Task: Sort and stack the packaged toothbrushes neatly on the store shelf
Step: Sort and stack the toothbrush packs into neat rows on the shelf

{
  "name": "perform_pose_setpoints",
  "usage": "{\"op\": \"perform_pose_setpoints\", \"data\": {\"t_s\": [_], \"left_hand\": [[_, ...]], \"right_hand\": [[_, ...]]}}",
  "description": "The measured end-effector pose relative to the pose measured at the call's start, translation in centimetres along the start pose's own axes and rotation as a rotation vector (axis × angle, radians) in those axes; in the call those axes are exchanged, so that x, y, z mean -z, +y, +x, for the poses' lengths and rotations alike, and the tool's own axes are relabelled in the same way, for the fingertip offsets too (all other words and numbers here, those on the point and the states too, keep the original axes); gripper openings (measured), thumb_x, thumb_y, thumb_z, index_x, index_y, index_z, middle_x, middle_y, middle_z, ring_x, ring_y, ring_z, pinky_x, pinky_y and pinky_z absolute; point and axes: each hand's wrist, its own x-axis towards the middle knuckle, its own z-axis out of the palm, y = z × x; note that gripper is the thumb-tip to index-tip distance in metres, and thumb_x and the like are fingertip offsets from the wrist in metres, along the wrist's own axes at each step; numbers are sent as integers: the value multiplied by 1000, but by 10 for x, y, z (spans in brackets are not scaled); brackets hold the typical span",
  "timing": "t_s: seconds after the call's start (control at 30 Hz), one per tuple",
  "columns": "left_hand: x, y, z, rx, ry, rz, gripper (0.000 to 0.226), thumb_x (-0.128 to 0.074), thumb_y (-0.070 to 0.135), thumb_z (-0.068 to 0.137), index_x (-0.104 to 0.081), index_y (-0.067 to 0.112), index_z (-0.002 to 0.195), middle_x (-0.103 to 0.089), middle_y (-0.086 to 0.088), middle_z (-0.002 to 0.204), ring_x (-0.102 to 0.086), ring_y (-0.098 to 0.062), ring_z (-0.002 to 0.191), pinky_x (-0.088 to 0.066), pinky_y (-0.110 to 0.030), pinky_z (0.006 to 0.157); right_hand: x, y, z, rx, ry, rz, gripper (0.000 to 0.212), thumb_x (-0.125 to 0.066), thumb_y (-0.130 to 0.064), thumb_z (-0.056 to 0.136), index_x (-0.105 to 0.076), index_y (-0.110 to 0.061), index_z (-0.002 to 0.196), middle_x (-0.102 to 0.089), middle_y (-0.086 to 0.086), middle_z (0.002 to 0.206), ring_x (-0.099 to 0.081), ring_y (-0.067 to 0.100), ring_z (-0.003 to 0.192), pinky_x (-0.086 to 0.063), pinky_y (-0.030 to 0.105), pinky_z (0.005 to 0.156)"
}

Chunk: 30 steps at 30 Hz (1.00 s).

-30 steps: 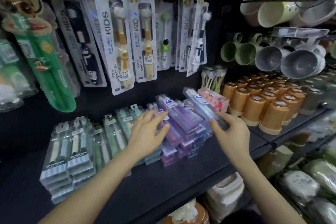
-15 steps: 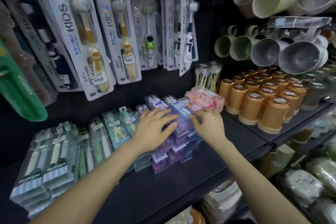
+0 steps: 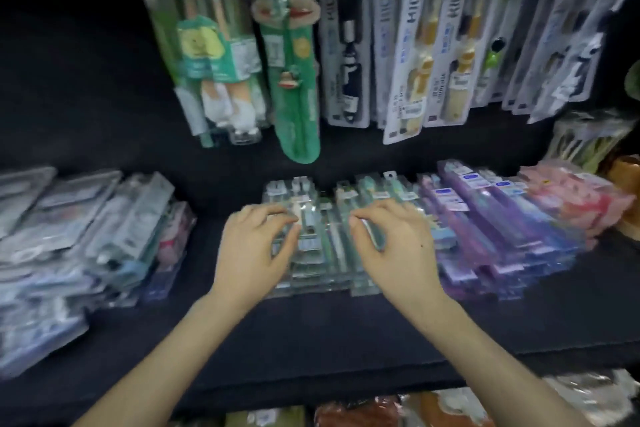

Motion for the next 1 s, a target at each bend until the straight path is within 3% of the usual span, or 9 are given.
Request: {"op": "perform_pose_setpoints", "data": {"t_s": [0.13,0.2,0.37,0.47,0.6,0.73,0.83,1.0], "left_hand": [[52,-87,-50,271,28,294,42,-45,32,87,-71,1,98,-66,-20,101,-62,-42,89,-49,-49,77],[71,-118,-66,396,9,418,41,-54,28,82,-68,-3,103,-62,-29,106,-59,-49,91,-48,-54,77],[87,-161,-80,502,-15,437,45,-77,25,76,-66,-7,105,-60,-31,102,-57,-49,90,-46,-55,78],[83,-169,-77,530,-6,397,51,-84,21,68,-66,-7,107,-60,-28,100,-56,-47,92,-45,-52,81],[80,-177,-77,510,52,326,53,-86,14,63,-68,-1,110,-62,-22,100,-55,-43,91,-46,-46,79],[83,-188,-81,531,110,195,44,-80,9,72,-68,4,114,-60,-15,104,-52,-37,94,-36,-33,80],[85,-190,-81,515,115,144,41,-78,6,74,-68,4,114,-60,-14,104,-53,-35,95,-38,-34,83],[85,-186,-77,607,135,157,42,-75,6,75,-64,-3,115,-58,-21,103,-54,-39,98,-39,-34,83]], "right_hand": [[-67,-55,-14,-45,-322,224,19,-59,-20,93,-71,-13,106,-64,-2,99,-55,10,85,-43,22,81],[-103,-77,-18,-56,-451,265,26,-56,-26,95,-66,-16,116,-61,-4,104,-53,6,85,-41,16,80],[-176,-116,-17,-309,-665,441,39,-54,-36,96,-54,-23,133,-59,-4,120,-58,8,96,-47,23,84],[-209,-136,-9,-528,-690,627,46,-56,-42,93,-50,-22,134,-60,3,122,-59,18,110,-50,40,95],[-241,-162,1,-657,-659,726,35,-61,-55,84,-57,-28,106,-66,-2,104,-65,20,97,-56,47,84],[-257,-172,8,-667,-631,642,34,-61,-54,82,-54,-23,94,-57,-10,84,-58,15,79,-55,36,72],[-256,-167,13,-717,-614,709,31,-61,-39,83,-56,-22,108,-57,-9,87,-57,14,83,-50,32,73],[-235,-151,16,-876,-625,812,28,-63,-27,84,-63,-14,108,-57,-3,75,-49,8,56,-37,19,45]]}}
